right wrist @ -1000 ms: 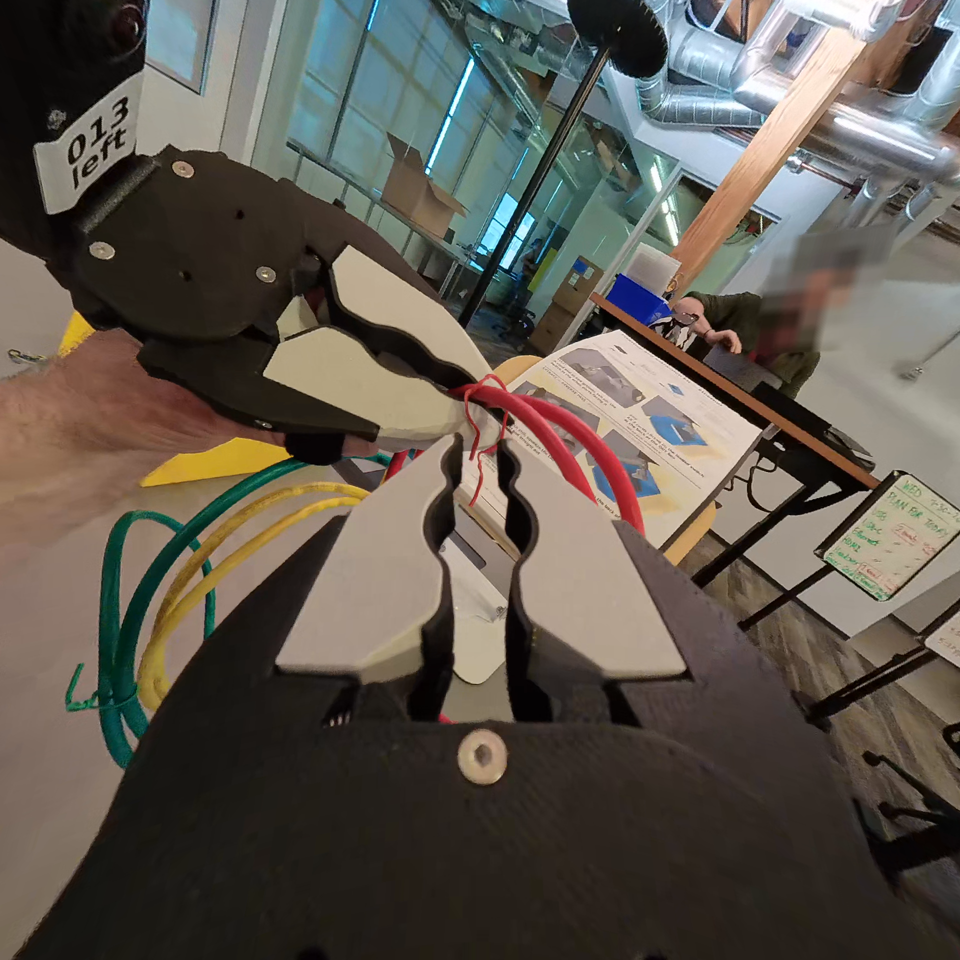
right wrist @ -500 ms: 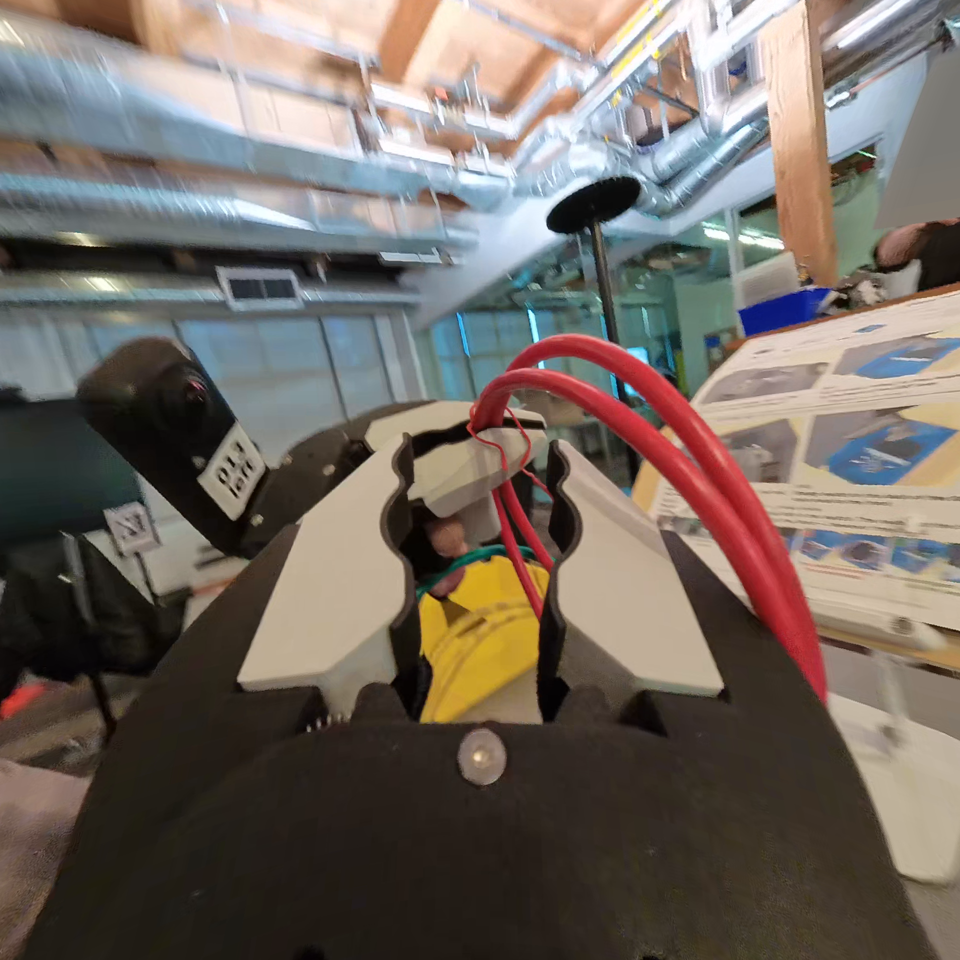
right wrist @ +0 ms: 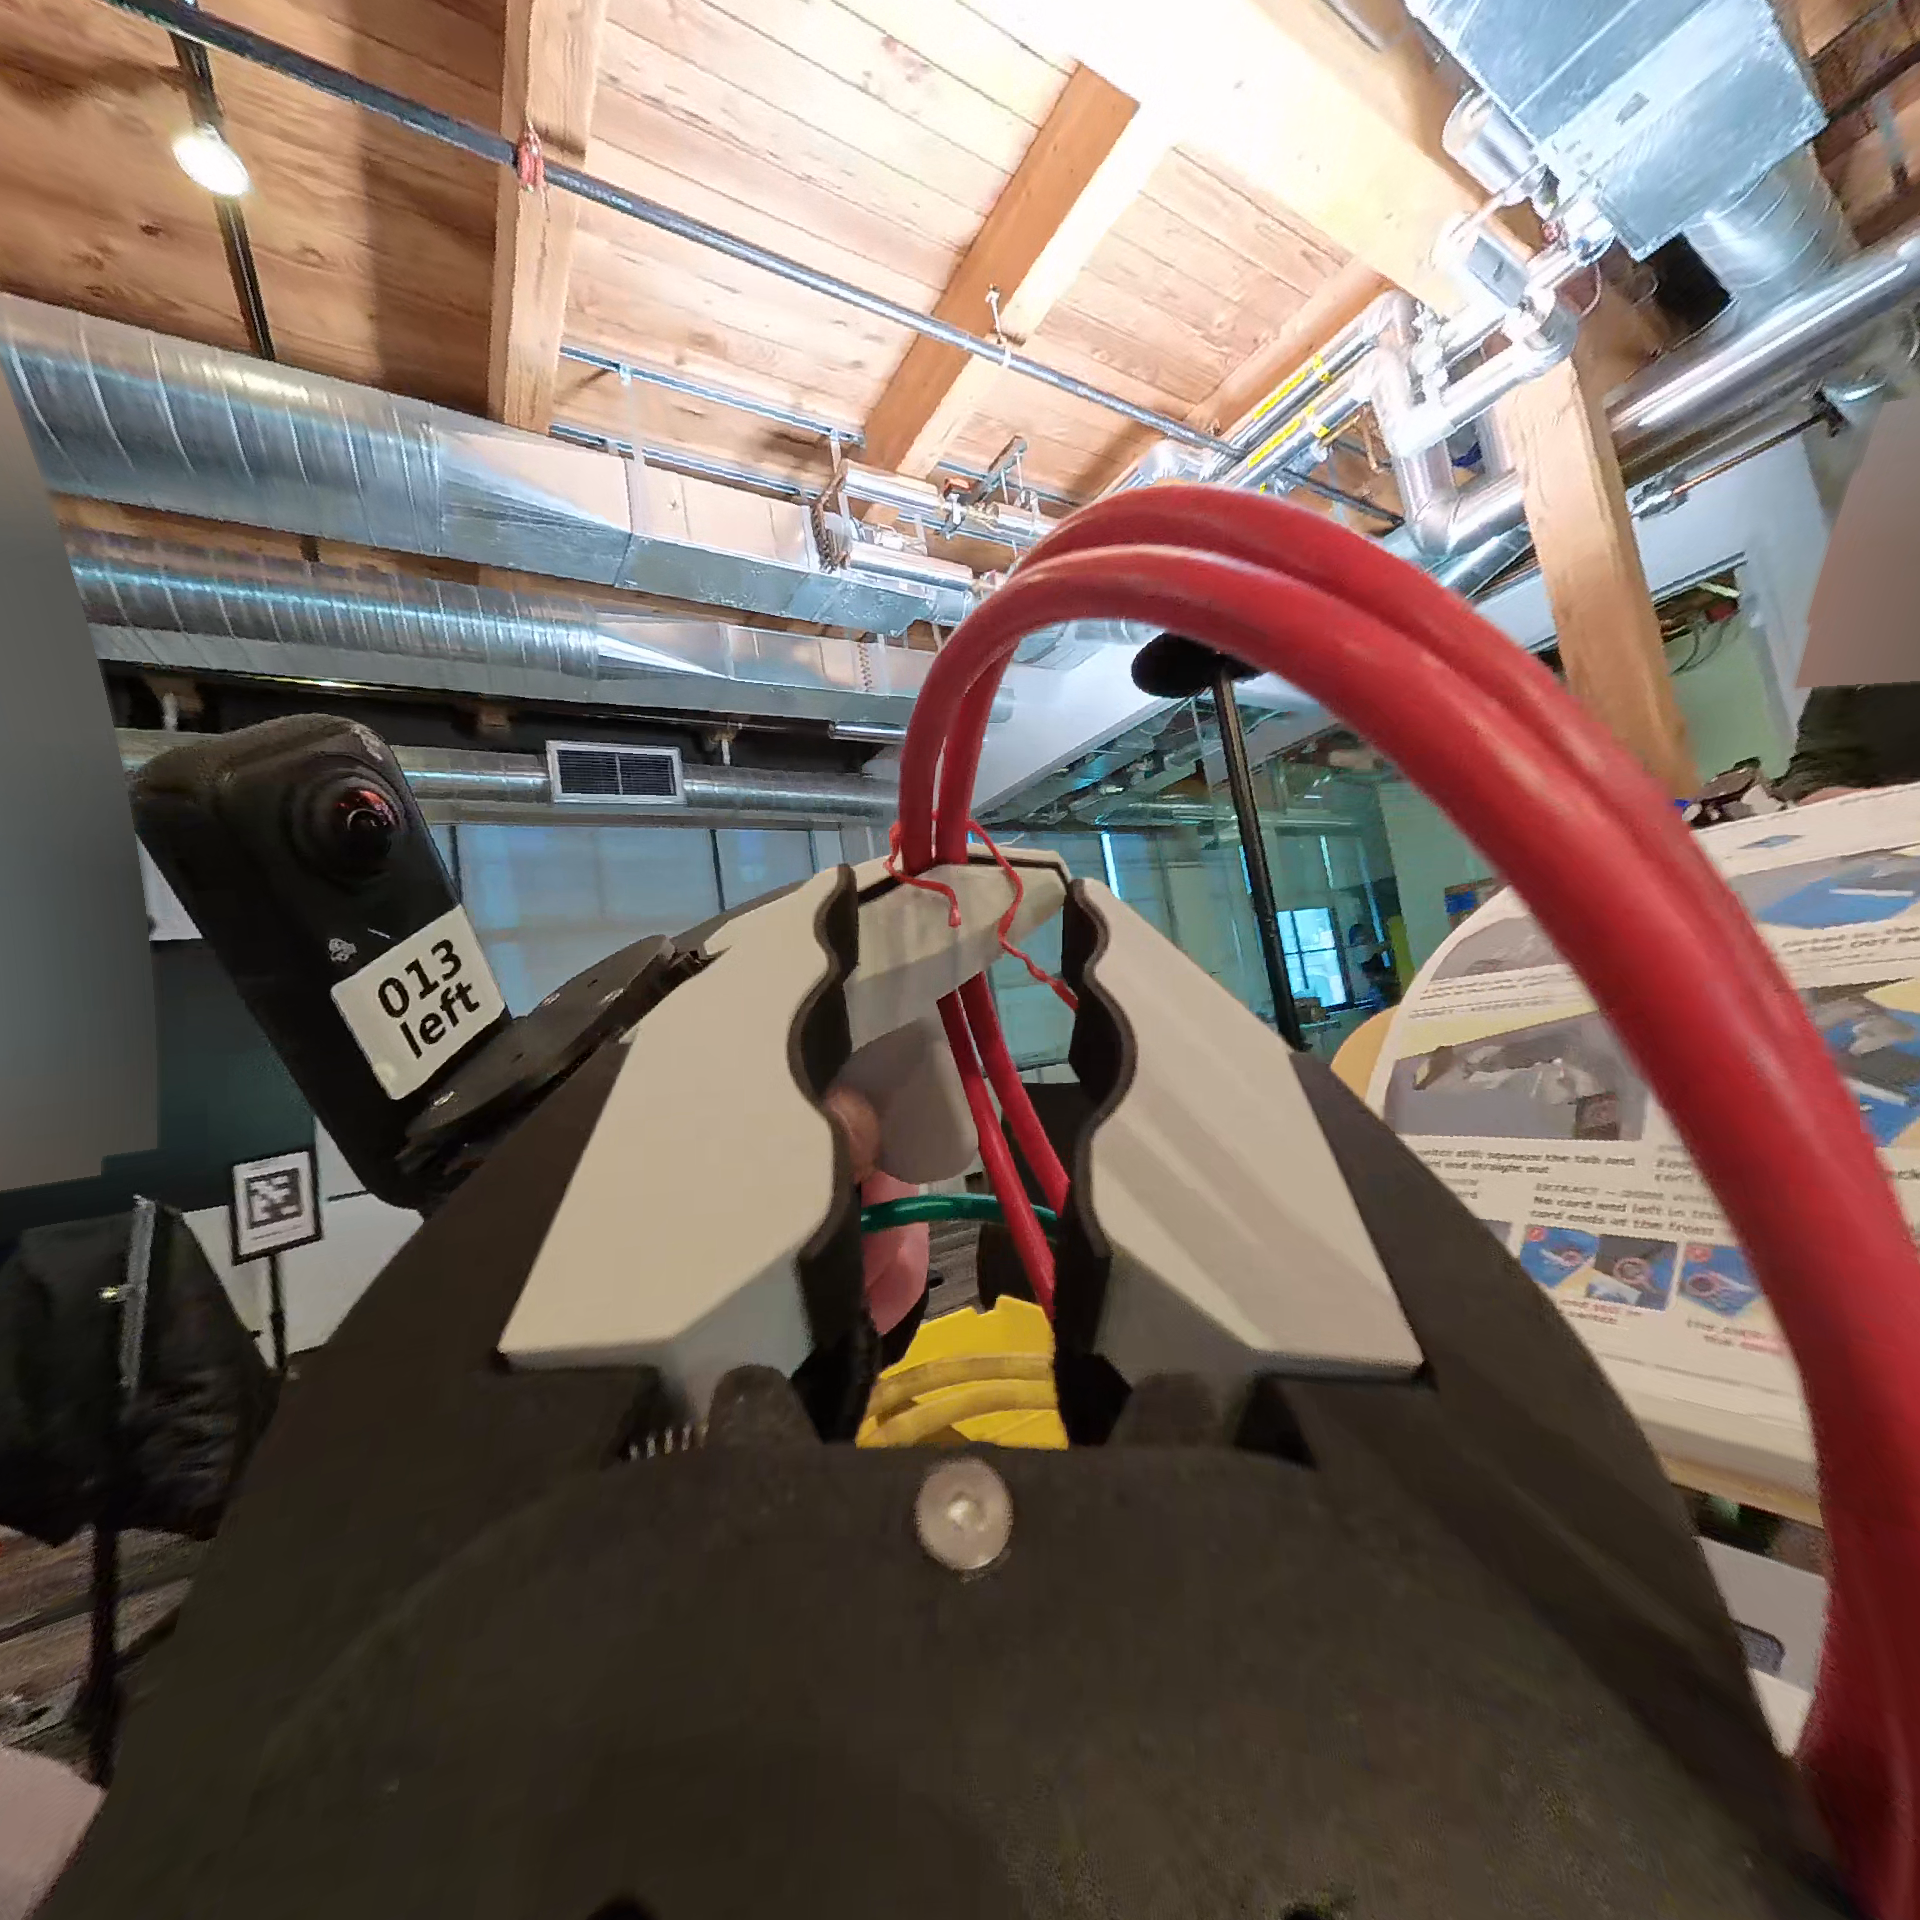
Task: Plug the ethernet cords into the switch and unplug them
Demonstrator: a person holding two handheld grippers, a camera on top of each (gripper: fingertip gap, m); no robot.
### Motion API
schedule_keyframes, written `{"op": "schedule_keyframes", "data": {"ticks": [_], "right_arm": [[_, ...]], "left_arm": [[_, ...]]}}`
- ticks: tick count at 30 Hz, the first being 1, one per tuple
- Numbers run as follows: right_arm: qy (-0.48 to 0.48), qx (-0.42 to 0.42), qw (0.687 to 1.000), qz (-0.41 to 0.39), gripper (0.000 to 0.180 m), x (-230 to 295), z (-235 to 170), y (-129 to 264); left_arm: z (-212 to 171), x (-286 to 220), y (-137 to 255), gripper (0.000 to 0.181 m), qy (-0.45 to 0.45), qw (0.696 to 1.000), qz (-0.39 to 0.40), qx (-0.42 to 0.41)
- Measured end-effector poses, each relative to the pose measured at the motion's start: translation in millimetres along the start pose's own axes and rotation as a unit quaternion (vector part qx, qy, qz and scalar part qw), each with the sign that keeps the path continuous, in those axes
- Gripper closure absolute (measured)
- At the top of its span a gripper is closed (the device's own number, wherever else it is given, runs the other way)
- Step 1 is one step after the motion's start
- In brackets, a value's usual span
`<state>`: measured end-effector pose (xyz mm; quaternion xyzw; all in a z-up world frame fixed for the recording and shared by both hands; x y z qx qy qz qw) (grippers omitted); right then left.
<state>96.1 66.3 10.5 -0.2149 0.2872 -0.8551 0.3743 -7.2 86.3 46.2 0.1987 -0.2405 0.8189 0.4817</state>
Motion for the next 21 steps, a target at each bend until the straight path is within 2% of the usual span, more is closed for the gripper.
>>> {"op": "schedule_keyframes", "data": {"ticks": [5, 21], "right_arm": [[-0.03, -0.036, 0.999, 0.013, 0.143, -3, 1, 5], [-0.023, -0.049, 0.999, 0.003, 0.155, -4, 3, 15]], "left_arm": [[2, -1, 0, 0.176, 0.006, 1.0, 0.001, -0.007], [0, -5, -3, 0.176, 0.018, 1.0, -0.003, -0.016]]}}
Point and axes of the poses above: each gripper's, where its closed fingertips meet, y back along the fingers, z out of its top, x = y × z across the jaws, the point moved 9 cm from there along y, back along the fingers, and after that the axes turned 2 degrees about -x, right-handed, at the moved point
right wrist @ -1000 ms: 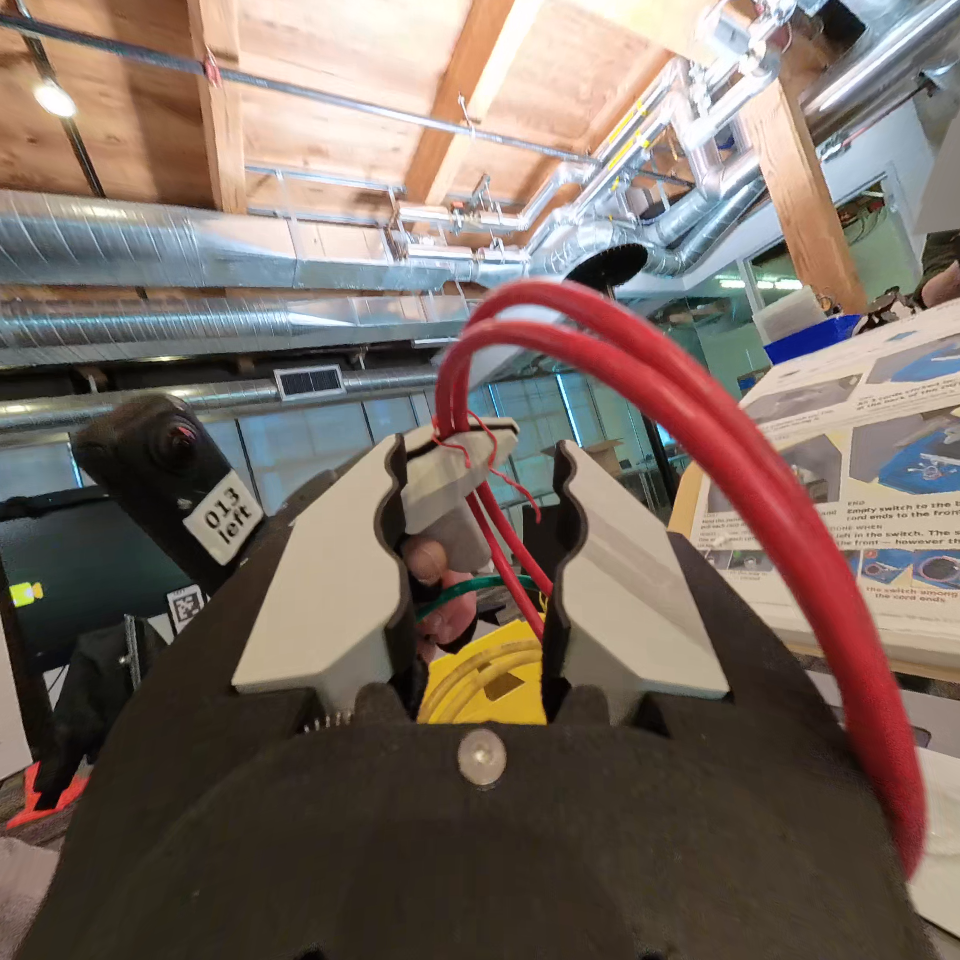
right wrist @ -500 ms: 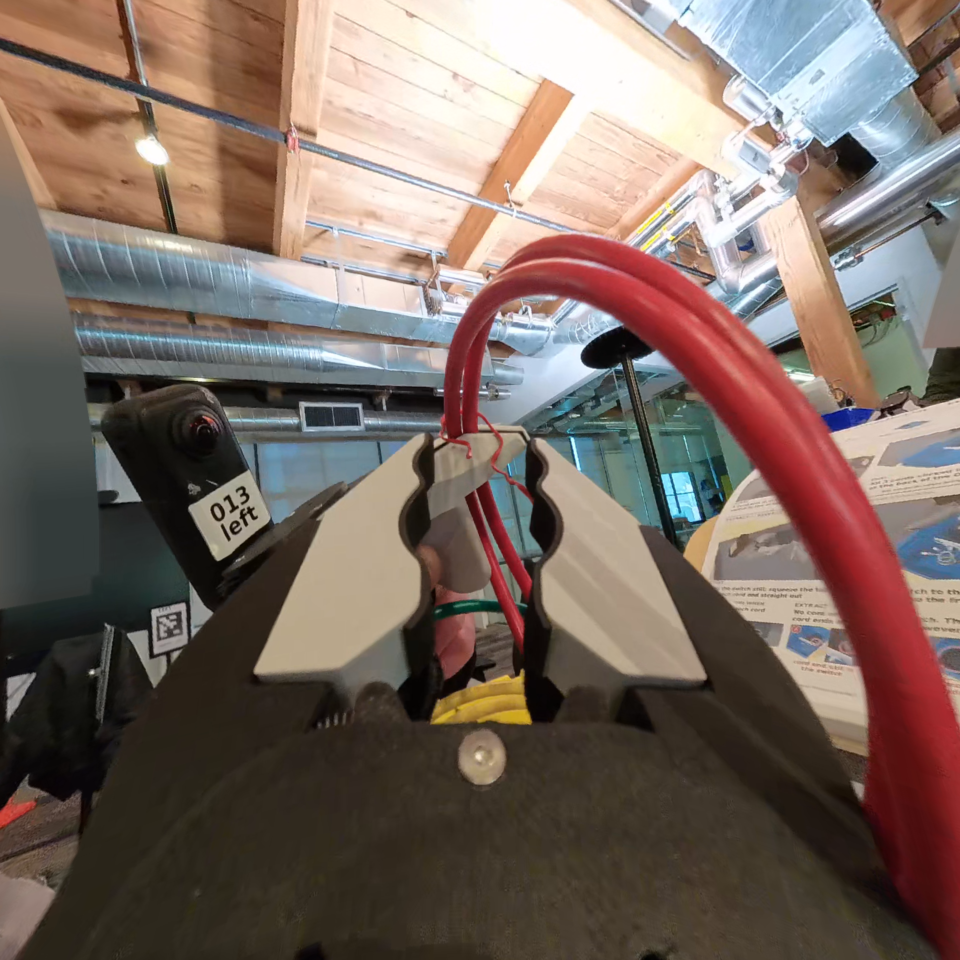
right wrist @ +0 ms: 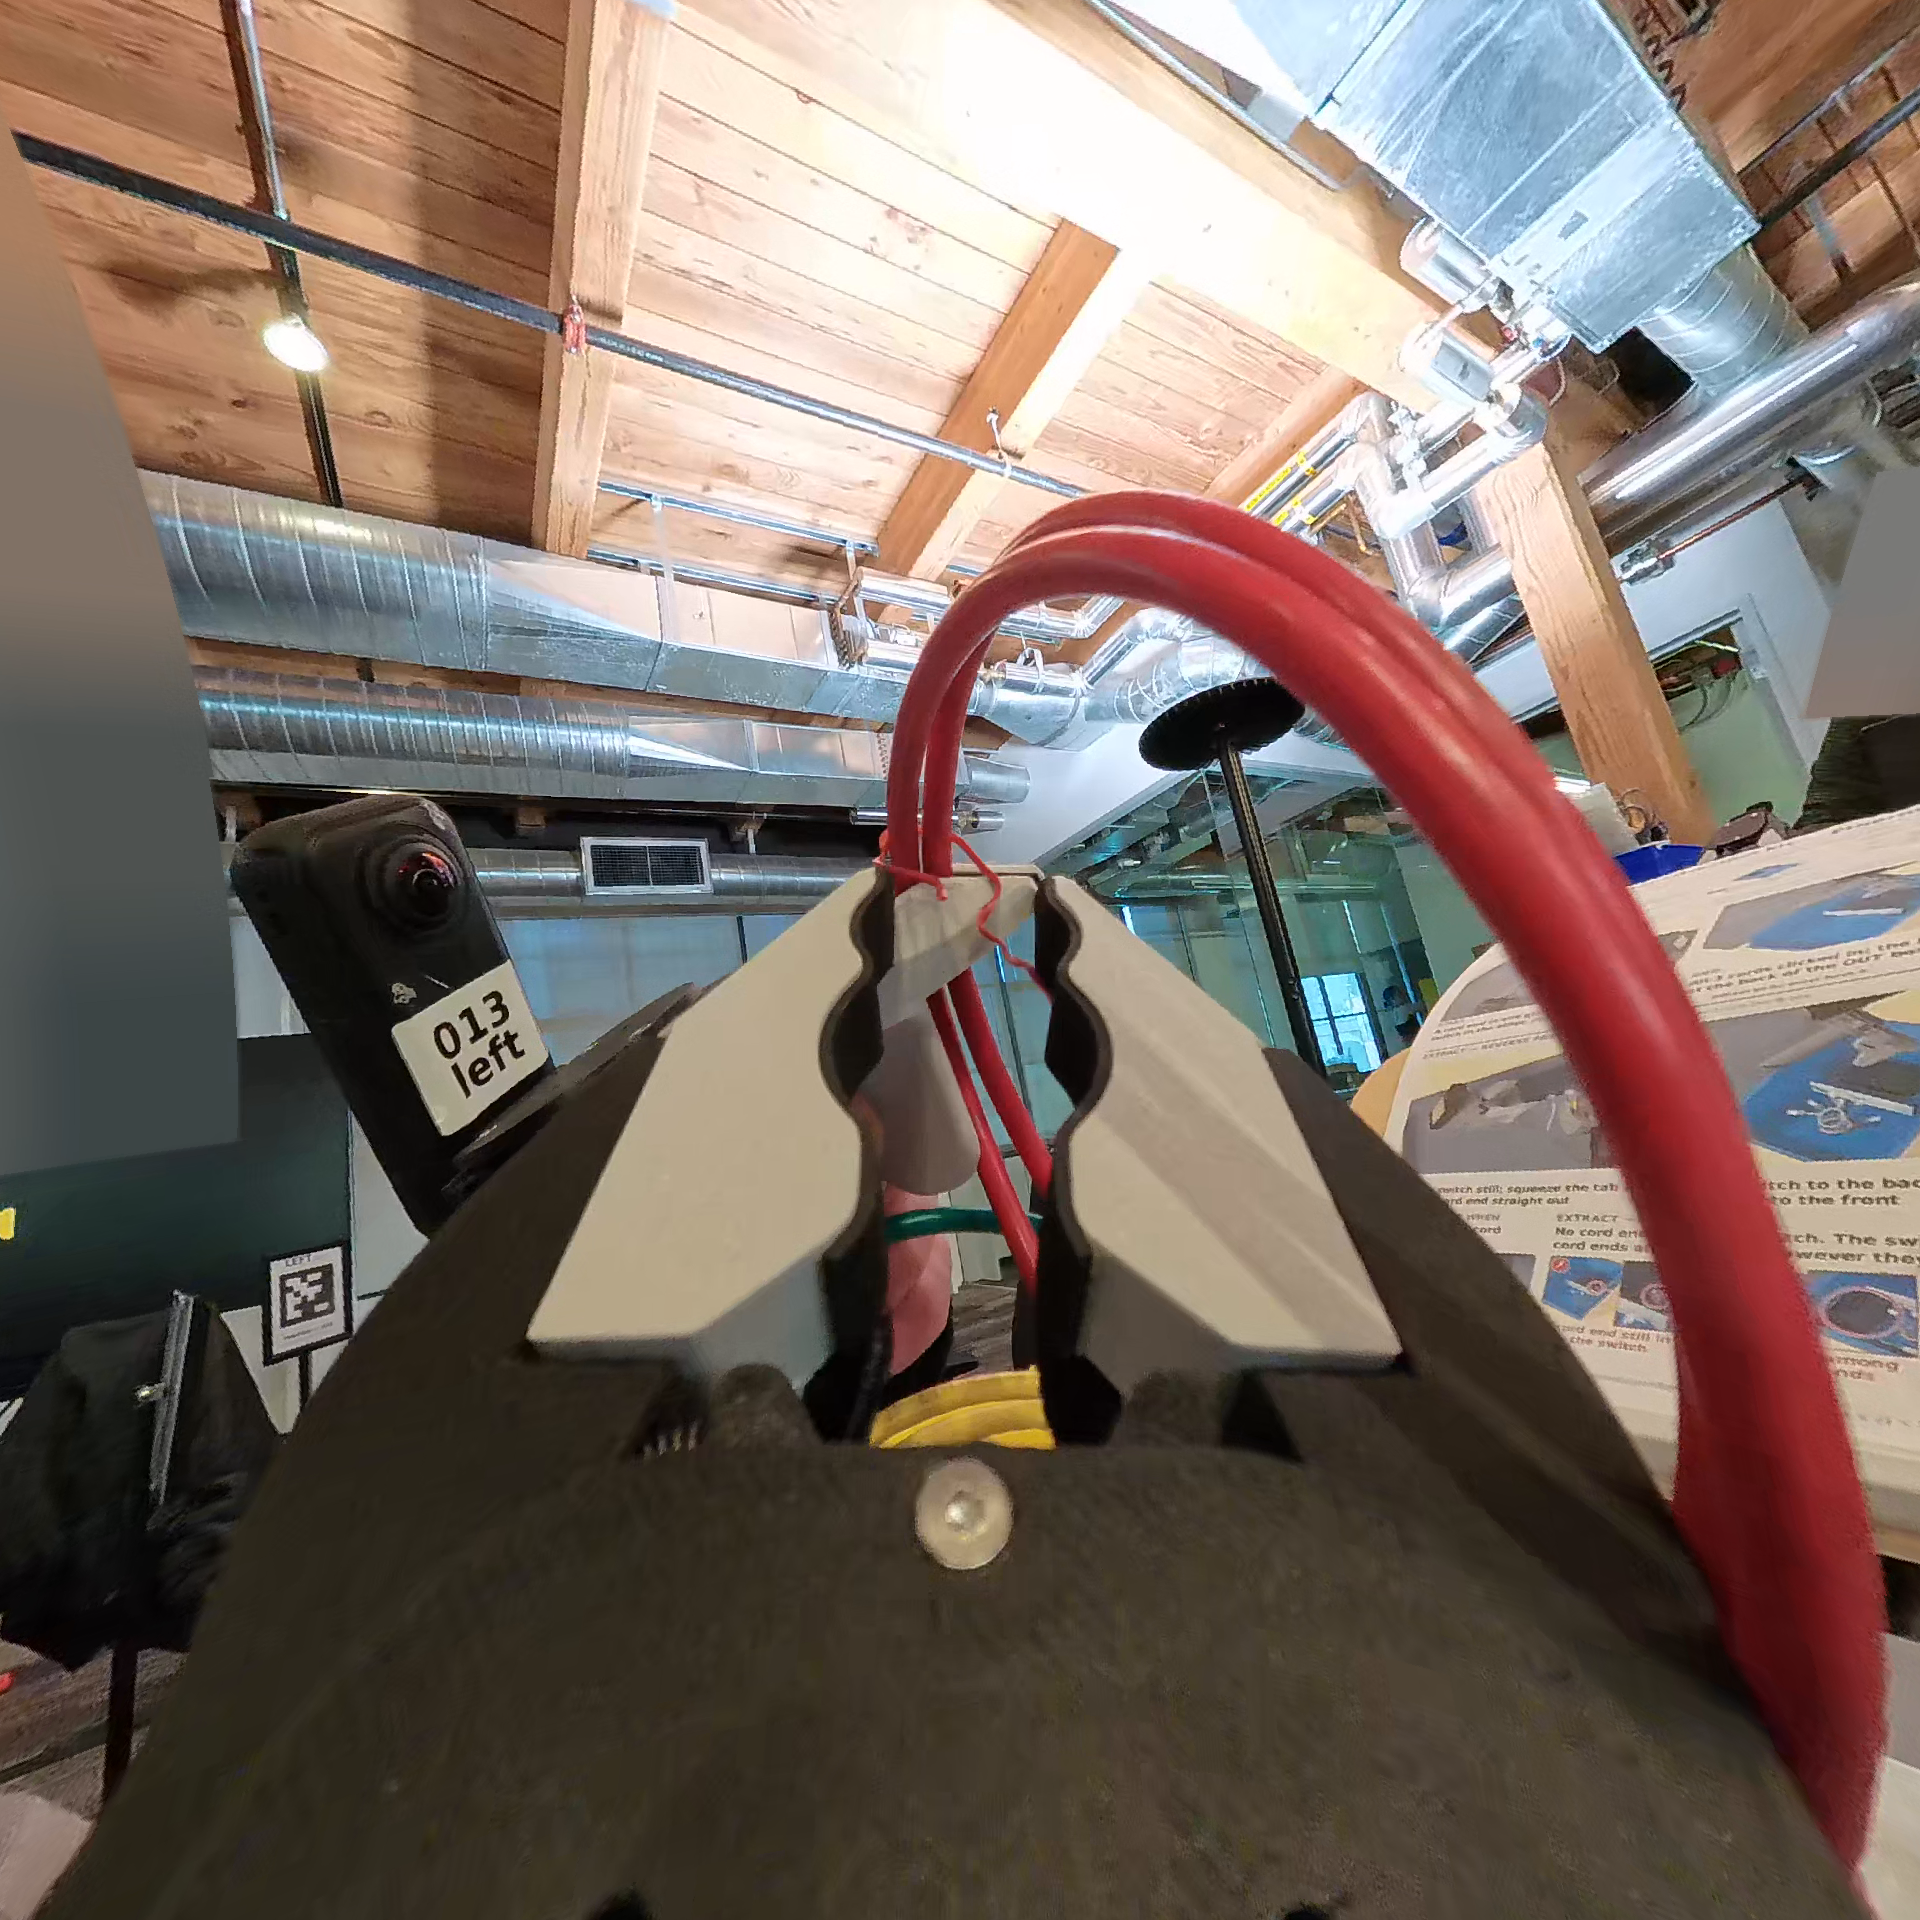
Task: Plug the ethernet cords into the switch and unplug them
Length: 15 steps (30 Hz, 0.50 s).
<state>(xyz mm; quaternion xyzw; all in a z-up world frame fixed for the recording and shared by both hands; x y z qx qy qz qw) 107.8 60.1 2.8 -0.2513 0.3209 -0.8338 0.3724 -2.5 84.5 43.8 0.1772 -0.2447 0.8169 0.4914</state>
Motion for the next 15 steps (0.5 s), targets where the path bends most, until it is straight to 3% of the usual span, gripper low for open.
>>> {"op": "schedule_keyframes", "data": {"ticks": [8, 15], "right_arm": [[0.001, 0.002, 1.0, -0.003, 0.168, -0.1, 0.6, 1.3], [-0.011, -0.002, 1.0, 0.006, 0.157, 0.1, -0.1, 2.1]], "left_arm": [[0.6, -0.2, 0.4, 0.176, -0.004, 1.0, 0.004, 0.0], [-1.1, -0.7, -0.9, 0.176, -0.007, 1.0, 0.005, 0.003]]}}
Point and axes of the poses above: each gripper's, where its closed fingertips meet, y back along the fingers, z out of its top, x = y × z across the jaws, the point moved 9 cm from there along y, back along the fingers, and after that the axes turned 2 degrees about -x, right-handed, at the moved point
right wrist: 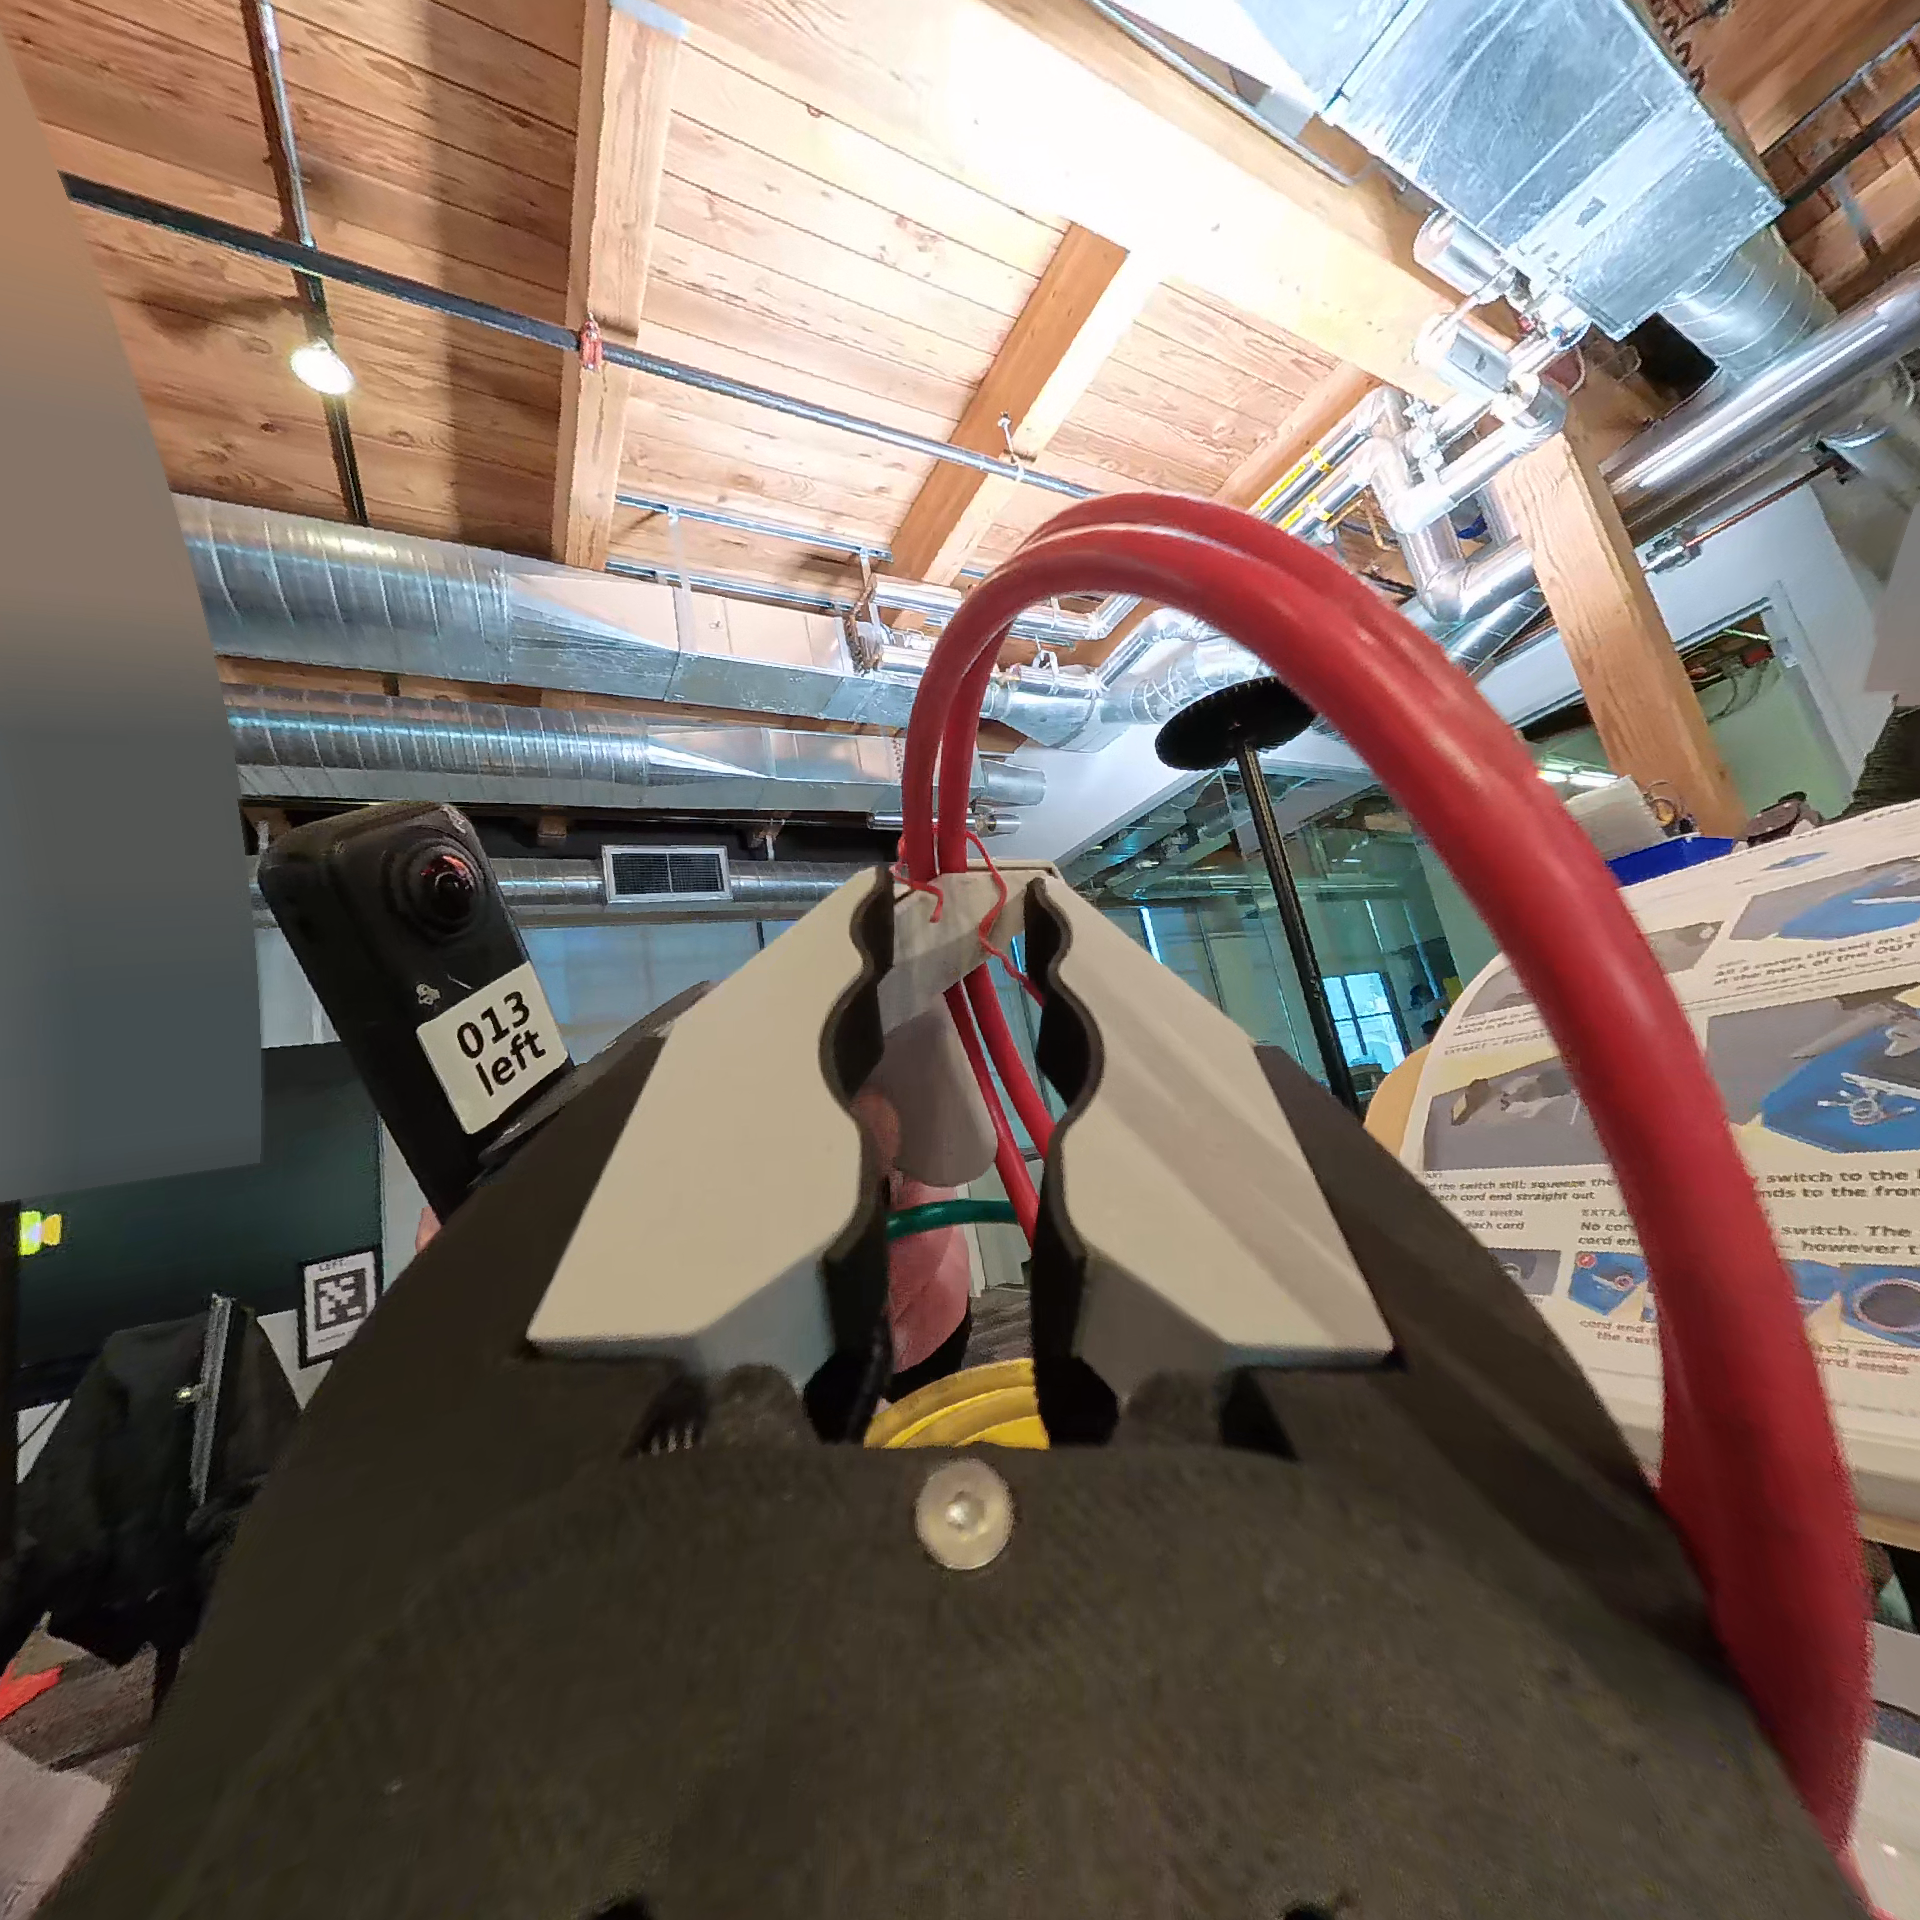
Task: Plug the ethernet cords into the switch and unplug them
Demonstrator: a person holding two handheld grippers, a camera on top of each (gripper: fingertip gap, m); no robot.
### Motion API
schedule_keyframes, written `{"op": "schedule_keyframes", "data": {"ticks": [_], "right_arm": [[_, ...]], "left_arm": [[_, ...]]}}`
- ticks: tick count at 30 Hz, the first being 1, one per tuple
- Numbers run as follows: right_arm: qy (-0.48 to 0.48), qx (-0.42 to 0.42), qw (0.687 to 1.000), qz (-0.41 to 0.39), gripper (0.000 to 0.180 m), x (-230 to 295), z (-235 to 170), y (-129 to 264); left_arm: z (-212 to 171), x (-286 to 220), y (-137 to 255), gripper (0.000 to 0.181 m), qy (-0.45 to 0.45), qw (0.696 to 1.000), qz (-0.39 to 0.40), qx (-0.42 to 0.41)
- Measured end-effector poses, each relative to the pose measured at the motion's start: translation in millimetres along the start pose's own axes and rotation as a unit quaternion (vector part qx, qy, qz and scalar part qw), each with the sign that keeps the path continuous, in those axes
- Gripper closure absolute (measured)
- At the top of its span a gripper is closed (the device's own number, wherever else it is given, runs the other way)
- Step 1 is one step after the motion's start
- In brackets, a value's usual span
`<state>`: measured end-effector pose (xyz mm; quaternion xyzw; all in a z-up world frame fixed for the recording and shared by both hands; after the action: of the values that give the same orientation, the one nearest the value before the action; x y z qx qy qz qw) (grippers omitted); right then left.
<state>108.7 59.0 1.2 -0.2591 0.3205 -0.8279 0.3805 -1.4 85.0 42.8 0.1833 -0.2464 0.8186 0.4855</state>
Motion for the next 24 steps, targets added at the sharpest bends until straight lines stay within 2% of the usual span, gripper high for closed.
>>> {"op": "schedule_keyframes", "data": {"ticks": [5, 13, 24], "right_arm": [[-0.012, -0.008, 1.0, 0.012, 0.151, 1.1, -0.1, 0.5], [-0.002, -0.003, 1.0, -0.007, 0.164, 0.5, 0.6, -1.2], [0.015, 0.002, 1.0, -0.015, 0.169, 0.4, 1.9, -1.0]], "left_arm": [[0.6, -0.8, 0.0, 0.176, -0.002, 1.0, 0.001, -0.001], [2.0, -1.5, 0.7, 0.176, -0.009, 1.0, 0.008, -0.002], [3.0, -2.8, 0.8, 0.176, -0.019, 1.0, 0.012, -0.001]]}}
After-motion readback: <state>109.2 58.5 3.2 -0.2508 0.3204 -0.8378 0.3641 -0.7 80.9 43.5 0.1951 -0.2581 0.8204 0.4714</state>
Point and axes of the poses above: each gripper's, where its closed fingertips meet, y back along the fingers, z out of its top, x = y × z across the jaws, the point moved 9 cm from there along y, back along the fingers, and after that the axes turned 2 degrees about -x, right-handed, at the moved point
